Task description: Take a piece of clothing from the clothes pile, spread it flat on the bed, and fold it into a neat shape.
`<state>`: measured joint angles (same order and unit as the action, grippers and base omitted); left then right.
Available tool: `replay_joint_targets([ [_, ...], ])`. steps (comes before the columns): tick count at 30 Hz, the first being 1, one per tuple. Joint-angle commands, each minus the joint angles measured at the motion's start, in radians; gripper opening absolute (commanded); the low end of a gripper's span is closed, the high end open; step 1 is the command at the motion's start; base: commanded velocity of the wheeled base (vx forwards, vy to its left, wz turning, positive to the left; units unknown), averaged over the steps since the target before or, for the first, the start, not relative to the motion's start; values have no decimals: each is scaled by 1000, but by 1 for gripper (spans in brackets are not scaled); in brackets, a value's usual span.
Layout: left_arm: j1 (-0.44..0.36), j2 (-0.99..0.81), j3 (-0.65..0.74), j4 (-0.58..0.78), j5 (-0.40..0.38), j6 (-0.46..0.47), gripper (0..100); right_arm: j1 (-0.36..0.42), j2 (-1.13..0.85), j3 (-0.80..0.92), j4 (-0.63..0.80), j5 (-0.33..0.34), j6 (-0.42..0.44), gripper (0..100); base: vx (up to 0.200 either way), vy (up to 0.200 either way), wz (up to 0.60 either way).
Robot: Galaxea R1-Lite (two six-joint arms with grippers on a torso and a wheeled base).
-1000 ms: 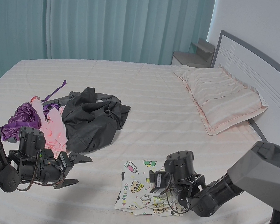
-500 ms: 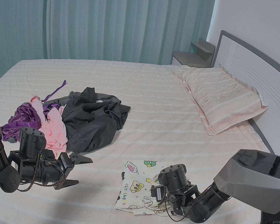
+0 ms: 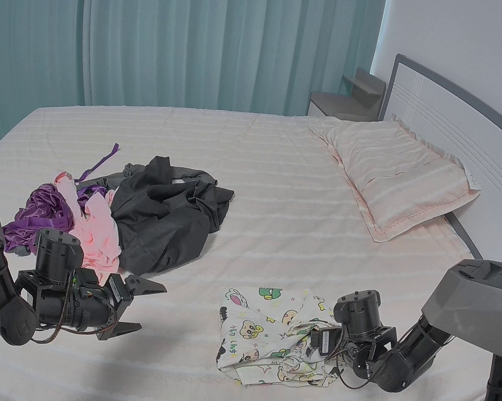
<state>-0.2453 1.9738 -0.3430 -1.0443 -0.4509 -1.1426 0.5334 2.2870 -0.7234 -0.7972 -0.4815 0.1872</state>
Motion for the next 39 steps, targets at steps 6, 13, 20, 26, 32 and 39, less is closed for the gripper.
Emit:
replay_joint_targets([
  [6,0,3,-1,0,0,0,100,-35,-58,114,-103,84,136,100,0,0,0],
  [13,0,3,-1,0,3,0,100,-124,-47,211,-128,173,239,100,0,0,0],
  [20,-2,3,-1,0,3,0,100,-176,-50,248,-224,241,351,100,0,0,0],
  [26,-3,3,1,0,3,0,100,-181,-87,340,-318,336,436,100,0,0,0],
  [32,-3,3,-1,0,4,0,100,-234,-123,394,-375,408,457,100,0,0,0],
  [39,-3,5,-1,0,4,1,100,-256,-143,464,-461,406,440,100,0,0,0],
])
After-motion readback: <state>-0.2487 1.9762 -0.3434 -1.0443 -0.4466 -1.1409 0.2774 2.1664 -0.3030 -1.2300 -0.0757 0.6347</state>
